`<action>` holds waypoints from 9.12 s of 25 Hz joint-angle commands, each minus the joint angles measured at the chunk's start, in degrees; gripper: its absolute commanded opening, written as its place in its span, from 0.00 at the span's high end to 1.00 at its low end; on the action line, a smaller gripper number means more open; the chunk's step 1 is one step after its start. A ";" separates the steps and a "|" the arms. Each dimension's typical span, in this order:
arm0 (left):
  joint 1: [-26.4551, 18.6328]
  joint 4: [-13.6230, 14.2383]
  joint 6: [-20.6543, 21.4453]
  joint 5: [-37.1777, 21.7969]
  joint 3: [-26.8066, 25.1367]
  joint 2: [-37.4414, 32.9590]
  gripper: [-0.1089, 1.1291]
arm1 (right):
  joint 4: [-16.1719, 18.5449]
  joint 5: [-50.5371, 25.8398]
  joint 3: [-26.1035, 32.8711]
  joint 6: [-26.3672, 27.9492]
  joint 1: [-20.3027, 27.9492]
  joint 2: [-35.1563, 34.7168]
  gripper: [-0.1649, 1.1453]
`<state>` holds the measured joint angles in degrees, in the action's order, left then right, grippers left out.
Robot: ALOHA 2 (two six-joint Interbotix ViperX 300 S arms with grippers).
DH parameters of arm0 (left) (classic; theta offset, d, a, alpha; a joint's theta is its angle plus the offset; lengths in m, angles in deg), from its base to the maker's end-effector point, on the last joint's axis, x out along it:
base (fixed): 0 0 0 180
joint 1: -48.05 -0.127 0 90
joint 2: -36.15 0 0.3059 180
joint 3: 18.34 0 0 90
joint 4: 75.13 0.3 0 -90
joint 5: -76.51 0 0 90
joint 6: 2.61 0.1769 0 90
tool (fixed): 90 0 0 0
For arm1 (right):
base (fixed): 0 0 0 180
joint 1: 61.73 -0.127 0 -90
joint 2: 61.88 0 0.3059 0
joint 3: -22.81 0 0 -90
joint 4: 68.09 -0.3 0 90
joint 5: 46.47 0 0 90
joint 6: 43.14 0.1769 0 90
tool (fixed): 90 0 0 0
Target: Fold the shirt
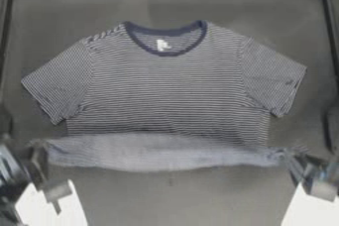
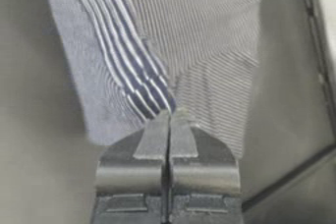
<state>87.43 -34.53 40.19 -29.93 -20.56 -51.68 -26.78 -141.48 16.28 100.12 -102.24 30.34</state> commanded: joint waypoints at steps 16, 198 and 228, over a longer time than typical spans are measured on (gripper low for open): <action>-26.37 3.25 12.30 20.57 -15.82 -17.58 0.87 | -1.41 16.26 -12.92 -13.62 29.09 14.06 0.83; -58.71 -21.80 -10.11 70.05 -45.88 -1.76 0.28 | -26.19 64.25 -47.02 10.63 68.82 3.69 0.10; -54.76 -21.09 -5.45 63.90 -38.94 -0.09 0.88 | -24.52 55.20 -39.11 9.49 62.05 3.16 0.83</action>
<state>32.59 -56.15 34.57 34.85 -60.99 -50.62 -52.09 -84.88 -24.59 109.44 -39.75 31.40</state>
